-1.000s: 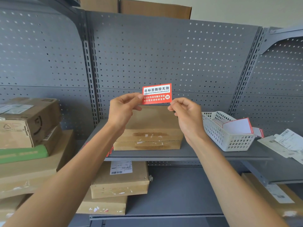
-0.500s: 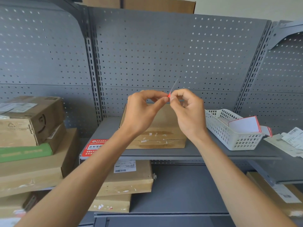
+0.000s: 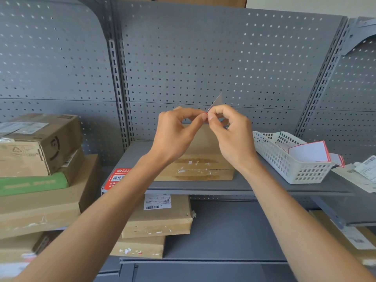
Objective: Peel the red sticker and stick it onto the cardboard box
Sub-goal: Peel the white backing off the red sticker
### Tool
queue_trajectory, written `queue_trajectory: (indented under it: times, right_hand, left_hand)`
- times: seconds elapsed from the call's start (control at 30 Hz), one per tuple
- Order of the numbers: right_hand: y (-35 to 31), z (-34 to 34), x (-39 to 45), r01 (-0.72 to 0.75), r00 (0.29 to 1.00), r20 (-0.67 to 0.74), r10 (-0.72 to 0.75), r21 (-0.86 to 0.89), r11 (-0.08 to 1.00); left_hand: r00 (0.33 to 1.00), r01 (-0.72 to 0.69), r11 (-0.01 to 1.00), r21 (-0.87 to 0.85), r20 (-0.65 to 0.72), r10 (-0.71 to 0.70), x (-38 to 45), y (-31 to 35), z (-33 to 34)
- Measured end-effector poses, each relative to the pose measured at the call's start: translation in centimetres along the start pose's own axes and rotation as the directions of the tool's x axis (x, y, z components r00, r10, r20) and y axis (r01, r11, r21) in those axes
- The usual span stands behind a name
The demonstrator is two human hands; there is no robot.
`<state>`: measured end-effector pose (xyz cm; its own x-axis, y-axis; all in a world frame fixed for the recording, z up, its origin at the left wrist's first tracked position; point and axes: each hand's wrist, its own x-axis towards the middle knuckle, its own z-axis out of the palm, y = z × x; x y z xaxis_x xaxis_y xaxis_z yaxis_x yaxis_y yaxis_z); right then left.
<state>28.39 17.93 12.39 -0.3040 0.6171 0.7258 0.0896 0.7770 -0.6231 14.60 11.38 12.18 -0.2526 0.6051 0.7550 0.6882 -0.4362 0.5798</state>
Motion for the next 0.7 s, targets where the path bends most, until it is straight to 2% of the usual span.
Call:
queue_trajectory:
  times: [0.2, 0.37, 0.53, 0.7]
  right_hand:
    - [0.6, 0.4, 0.0, 0.038, 0.999, 0.032, -0.036, -0.062, 0.997]
    - [0.7, 0.6, -0.1, 0.014, 1.0, 0.019, -0.013, -0.045, 0.999]
    - [0.7, 0.7, -0.1, -0.032, 0.999, -0.003, 0.032, -0.02, 0.999]
    - [1.1, 0.6, 0.0, -0.082, 0.994, -0.074, 0.08, -0.012, 0.997]
  left_hand:
    - [0.997, -0.071, 0.989, 0.129, 0.021, 0.069, 0.2, -0.6, -0.5]
    - [0.996, -0.091, 0.986, 0.137, 0.025, 0.089, 0.4, -0.9, -0.5]
    - [0.998, -0.061, 0.989, 0.133, 0.023, 0.059, 0.6, -1.3, -0.5]
    - [0.999, 0.044, 0.995, 0.094, 0.008, -0.045, 0.9, -1.6, -1.0]
